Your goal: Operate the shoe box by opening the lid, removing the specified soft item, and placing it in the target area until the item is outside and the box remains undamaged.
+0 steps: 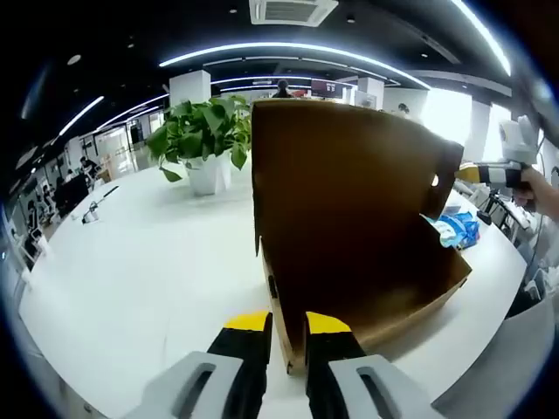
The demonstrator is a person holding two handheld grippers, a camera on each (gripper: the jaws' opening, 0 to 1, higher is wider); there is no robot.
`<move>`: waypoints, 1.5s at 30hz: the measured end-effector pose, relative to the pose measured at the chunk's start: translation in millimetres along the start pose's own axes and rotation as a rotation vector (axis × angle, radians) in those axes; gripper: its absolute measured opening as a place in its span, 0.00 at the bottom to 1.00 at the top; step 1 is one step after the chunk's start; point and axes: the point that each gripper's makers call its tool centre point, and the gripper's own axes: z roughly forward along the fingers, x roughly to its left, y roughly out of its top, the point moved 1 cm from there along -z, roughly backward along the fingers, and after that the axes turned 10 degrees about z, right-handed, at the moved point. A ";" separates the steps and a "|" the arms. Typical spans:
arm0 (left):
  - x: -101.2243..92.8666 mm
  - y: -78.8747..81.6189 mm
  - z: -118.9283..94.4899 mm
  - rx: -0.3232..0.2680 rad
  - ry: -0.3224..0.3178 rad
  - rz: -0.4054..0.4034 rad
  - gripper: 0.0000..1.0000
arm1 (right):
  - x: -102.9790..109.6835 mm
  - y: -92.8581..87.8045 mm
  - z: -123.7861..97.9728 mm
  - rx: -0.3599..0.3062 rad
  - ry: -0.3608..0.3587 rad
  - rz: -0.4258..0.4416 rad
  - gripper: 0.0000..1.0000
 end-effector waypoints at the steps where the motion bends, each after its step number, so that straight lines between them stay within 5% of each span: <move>1: 1.1 4.3 -1.5 -0.008 0.003 0.002 0.14 | 0.8 -1.7 -1.0 0.000 -0.001 -0.010 0.00; 10: 19.4 52.3 -17.9 -0.098 0.043 0.050 0.17 | 4.1 -9.7 -4.7 0.003 -0.004 -0.023 0.00; 16: 26.0 67.4 -19.9 -0.118 0.046 0.087 0.17 | 6.0 -15.1 -7.5 0.004 -0.004 -0.017 0.00; 27: 22.5 75.2 -18.5 -0.133 0.023 0.123 0.17 | 10.3 -29.2 -12.4 0.016 -0.001 -0.013 0.01; 45: 7.2 56.8 -19.8 -0.105 -0.024 0.142 0.19 | 15.0 -45.2 -15.4 0.031 0.019 -0.027 0.02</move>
